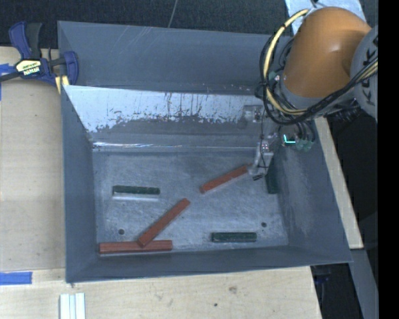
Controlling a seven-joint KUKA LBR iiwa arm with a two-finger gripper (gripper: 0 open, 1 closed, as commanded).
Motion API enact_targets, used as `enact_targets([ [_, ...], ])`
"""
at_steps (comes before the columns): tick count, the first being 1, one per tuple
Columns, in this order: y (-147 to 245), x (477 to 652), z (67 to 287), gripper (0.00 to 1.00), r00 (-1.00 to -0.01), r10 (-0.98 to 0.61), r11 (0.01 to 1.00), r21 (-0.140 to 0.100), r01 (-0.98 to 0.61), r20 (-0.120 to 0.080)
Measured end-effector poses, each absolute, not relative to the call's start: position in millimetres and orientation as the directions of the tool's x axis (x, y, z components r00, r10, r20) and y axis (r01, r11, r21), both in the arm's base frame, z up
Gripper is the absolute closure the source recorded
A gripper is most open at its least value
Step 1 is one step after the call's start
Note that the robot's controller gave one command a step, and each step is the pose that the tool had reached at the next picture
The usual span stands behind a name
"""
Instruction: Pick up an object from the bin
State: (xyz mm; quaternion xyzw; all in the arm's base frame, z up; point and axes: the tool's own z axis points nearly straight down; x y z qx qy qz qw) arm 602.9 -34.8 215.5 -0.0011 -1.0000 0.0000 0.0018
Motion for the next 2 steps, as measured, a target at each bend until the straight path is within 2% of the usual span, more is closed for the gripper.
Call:
enact_targets([
  [1,-35,604.5,220,0.0,-1.0,0.002,1.0,0.0,0.002,-0.004],
  [2,-40,614.4,152,0.0,-0.996,-0.089,0.996,-0.001,-0.089,-0.008],
])
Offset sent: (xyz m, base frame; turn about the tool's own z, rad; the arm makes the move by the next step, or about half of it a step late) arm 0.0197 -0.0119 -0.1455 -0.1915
